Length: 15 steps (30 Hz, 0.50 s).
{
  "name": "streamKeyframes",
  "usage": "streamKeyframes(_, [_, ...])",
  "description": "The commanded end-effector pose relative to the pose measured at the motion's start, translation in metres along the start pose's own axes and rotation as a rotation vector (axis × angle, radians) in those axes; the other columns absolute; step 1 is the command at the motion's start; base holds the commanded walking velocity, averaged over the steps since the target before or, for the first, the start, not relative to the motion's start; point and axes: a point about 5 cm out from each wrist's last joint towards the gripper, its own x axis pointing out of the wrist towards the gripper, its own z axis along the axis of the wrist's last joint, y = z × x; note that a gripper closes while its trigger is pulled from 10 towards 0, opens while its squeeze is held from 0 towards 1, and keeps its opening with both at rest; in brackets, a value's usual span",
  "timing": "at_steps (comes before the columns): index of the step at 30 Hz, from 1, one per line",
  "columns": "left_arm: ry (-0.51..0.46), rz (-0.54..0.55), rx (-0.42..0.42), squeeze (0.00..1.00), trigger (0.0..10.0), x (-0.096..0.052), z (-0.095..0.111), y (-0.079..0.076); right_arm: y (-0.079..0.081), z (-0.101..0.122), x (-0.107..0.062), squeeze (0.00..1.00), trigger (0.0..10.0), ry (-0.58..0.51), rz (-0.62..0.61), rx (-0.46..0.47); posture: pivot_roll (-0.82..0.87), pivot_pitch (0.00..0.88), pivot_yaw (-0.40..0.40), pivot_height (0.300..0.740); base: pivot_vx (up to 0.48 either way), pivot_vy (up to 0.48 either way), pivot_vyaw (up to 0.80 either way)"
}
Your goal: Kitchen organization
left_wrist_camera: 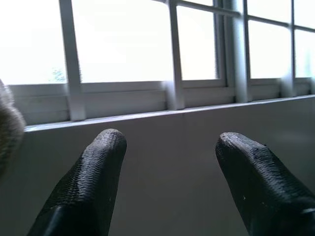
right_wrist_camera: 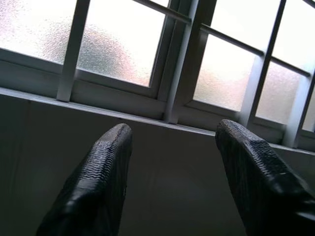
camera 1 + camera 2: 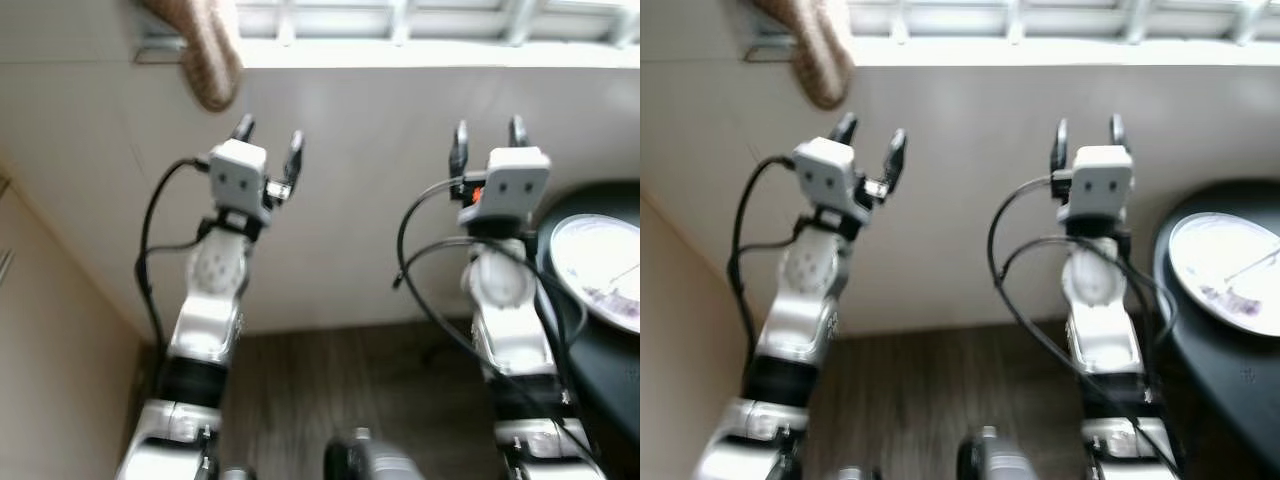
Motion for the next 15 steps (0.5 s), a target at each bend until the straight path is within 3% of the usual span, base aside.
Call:
streamKeyframes(1, [0.012,0.002,0.01,0.0,10.0,0.0,-0.001,0.003,0.001,0.0,0.001,0.0,10.0,0.005,-0.003,0.009,0.0,0.0,-0.055,0.74,0.0,0.0,-0.8])
streamKeyframes(15, [0.028,0.0,0.014,0.0,10.0,-0.001,-0.004,0.002,0.004,-0.012,-0.002,0.0,10.0,0.074,0.018,-0.024,0.0,0.0,-0.055,0.74,0.0,0.0,-0.8])
